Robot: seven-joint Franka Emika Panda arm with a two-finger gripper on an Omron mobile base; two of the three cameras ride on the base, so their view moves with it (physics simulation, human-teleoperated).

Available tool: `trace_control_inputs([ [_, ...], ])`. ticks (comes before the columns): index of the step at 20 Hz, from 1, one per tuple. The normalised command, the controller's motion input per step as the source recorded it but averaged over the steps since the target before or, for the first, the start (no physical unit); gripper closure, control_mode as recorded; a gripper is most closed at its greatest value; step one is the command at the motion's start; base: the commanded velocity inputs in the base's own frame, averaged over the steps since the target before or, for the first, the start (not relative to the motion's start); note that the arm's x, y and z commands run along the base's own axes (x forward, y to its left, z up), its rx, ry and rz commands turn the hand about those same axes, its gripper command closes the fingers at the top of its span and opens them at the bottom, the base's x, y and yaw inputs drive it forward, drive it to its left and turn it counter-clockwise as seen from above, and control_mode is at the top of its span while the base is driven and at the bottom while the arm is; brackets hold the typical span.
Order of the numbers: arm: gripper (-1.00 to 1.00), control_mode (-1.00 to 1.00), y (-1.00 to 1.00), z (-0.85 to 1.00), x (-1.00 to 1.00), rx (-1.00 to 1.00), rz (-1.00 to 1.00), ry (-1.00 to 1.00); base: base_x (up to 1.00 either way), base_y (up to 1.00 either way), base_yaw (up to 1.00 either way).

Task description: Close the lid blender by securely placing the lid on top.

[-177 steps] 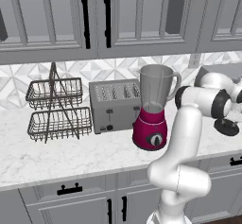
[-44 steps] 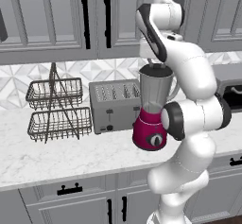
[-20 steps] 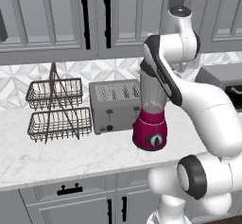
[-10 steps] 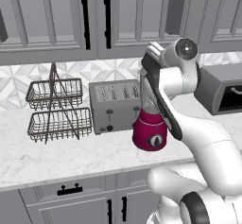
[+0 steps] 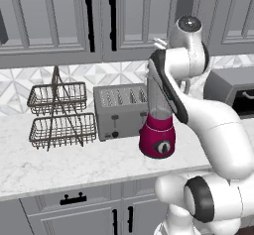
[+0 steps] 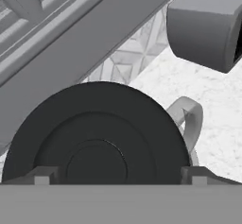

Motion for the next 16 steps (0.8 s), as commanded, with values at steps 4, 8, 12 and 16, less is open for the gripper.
trace_control_inputs([
  [4,-1.00,-1.00,0.00,0.06,0.00,0.00,0.00,0.32,0.00,0.00,0.00],
  [8,-1.00,-1.00,0.00,0.16,0.00,0.00,0.00,0.20,0.00,0.00,0.00],
  [12,-1.00,-1.00,0.12,0.11,-0.26,0.00,0.00,0.12,0.00,0.00,0.00],
  [16,-1.00,-1.00,0.63,-0.44,-0.96,-0.16,0.04,0.00,0.00,0.00,0.00],
])
